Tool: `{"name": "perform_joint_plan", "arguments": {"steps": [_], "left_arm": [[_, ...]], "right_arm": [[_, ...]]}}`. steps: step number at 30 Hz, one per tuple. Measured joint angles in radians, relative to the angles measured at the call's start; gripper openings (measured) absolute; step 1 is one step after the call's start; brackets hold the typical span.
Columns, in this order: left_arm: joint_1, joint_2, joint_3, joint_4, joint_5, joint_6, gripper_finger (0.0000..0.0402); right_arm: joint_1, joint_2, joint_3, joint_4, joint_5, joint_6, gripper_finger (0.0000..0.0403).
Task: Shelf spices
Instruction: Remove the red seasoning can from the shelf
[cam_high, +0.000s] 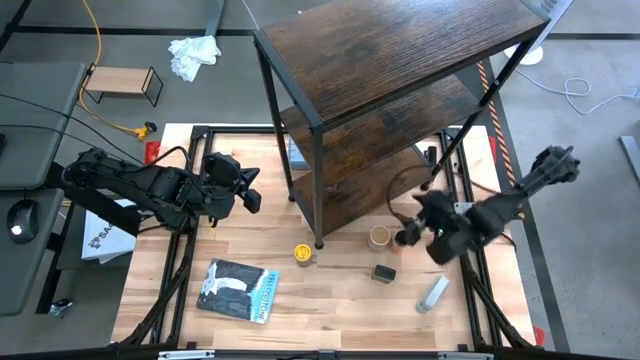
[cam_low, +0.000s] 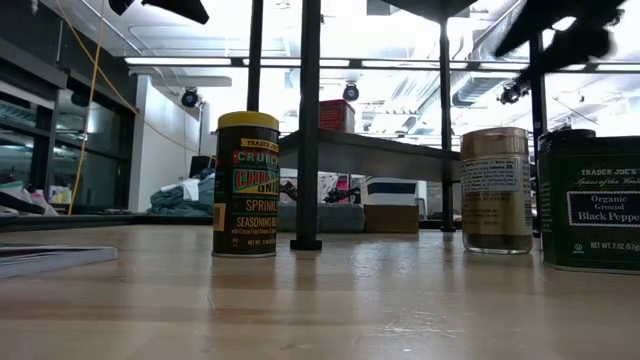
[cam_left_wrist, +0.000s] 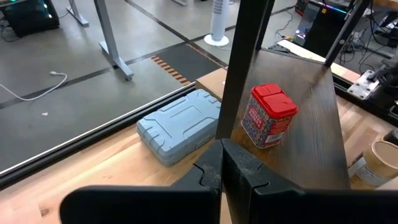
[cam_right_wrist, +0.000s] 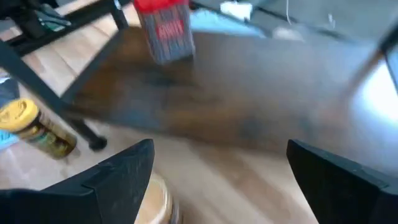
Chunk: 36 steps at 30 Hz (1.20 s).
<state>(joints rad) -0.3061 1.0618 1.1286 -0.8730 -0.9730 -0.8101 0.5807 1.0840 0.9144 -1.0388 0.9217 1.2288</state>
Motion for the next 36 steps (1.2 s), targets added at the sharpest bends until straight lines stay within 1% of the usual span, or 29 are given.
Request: {"name": "perform_joint_plan", "arguments": {"steps": [2,5,7,10,13,15,16,17,19,23,24,25,28,31,32,34,36], "left_arm": [[0.000,0.000,0.000,0.000,0.000,0.000,0.0000],[0.000,0.000,0.000,-0.002,0.000,0.000,0.0000],[0.000,0.000,0.000,-0.002,0.000,0.000,0.0000],[0.000,0.000,0.000,-0.002,-0.001,0.000,0.0000],[0.000,0.000,0.000,0.001,0.001,-0.006,0.0000],[0.000,0.000,0.000,0.003,0.015,-0.027,0.0000],[0.000,0.000,0.000,0.002,0.031,-0.031,0.0000],[0.000,0.000,0.000,0.002,0.050,-0.030,0.0000],[-0.003,0.007,0.000,0.002,0.086,-0.008,0.0000],[-0.012,0.039,0.000,0.000,0.110,0.008,0.0000],[-0.012,0.048,0.000,0.001,0.111,0.008,0.0000],[-0.012,0.058,0.000,0.000,0.114,0.003,0.0000],[-0.015,0.091,0.000,0.001,0.129,-0.007,0.0000],[-0.016,0.124,0.000,0.002,0.143,-0.031,0.0000],[-0.016,0.134,0.000,0.003,0.151,-0.043,0.0000],[-0.017,0.151,0.000,0.004,0.168,-0.052,0.0000],[-0.018,0.163,0.000,0.008,0.184,-0.052,0.0000]], "right_arm": [[-0.085,-0.007,0.000,0.153,-0.040,-0.223,0.0364],[-0.210,0.024,-0.019,0.444,-0.158,-0.514,0.0364],[-0.277,0.068,-0.020,0.608,-0.192,-0.641,0.0364],[-0.376,0.130,-0.020,0.803,-0.192,-0.757,0.0363],[-0.474,0.196,-0.020,0.891,-0.202,-0.757,0.0346],[-0.530,0.235,-0.022,0.896,-0.238,-0.709,0.0317],[-0.554,0.253,-0.022,0.900,-0.265,-0.684,0.0296],[-0.574,0.271,-0.022,0.907,-0.291,-0.666,0.0271],[-0.605,0.304,-0.022,0.945,-0.337,-0.634,0.0207],[-0.649,0.350,-0.019,1.115,-0.422,-0.651,0.0050],[-0.658,0.358,-0.008,1.127,-0.425,-0.663,0.0026],[-0.665,0.365,0.004,1.123,-0.418,-0.669,0.0016],[-0.692,0.378,0.039,1.057,-0.378,-0.660,0.0012],[-0.727,0.383,0.056,1.071,-0.359,-0.665,0.0003],[-0.741,0.383,0.059,1.093,-0.380,-0.674,0.0004],[-0.770,0.383,0.061,1.166,-0.459,-0.700,0.0002],[-0.794,0.391,0.062,1.201,-0.537,-0.708,0.0001]]}}
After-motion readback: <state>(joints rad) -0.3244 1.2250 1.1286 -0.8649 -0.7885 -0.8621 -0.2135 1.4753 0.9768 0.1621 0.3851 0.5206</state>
